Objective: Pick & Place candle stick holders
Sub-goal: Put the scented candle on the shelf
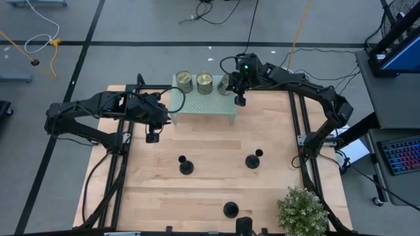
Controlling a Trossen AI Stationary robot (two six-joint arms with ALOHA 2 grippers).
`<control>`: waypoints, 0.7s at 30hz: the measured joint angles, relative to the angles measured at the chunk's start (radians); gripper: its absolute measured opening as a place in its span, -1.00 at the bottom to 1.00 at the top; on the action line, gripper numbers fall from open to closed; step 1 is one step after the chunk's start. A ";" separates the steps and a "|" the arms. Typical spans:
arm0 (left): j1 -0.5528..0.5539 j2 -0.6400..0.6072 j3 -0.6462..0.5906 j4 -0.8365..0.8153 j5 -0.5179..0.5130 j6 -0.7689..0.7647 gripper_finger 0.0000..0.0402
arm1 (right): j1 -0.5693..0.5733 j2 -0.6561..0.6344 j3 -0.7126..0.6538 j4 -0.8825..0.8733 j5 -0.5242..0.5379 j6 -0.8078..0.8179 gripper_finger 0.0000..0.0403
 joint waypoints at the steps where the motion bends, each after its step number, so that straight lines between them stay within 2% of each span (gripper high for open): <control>1: 0.000 0.000 0.000 0.000 0.000 0.001 -0.67 | 0.000 0.001 0.000 0.004 0.002 0.006 -0.96; 13: 0.000 0.000 0.000 -0.002 0.000 0.002 -0.67 | 0.000 0.002 0.000 0.017 0.003 -0.026 -0.94; 21: 0.000 0.000 0.000 -0.002 0.000 0.001 -0.67 | 0.001 0.000 0.000 0.028 0.002 -0.048 -0.67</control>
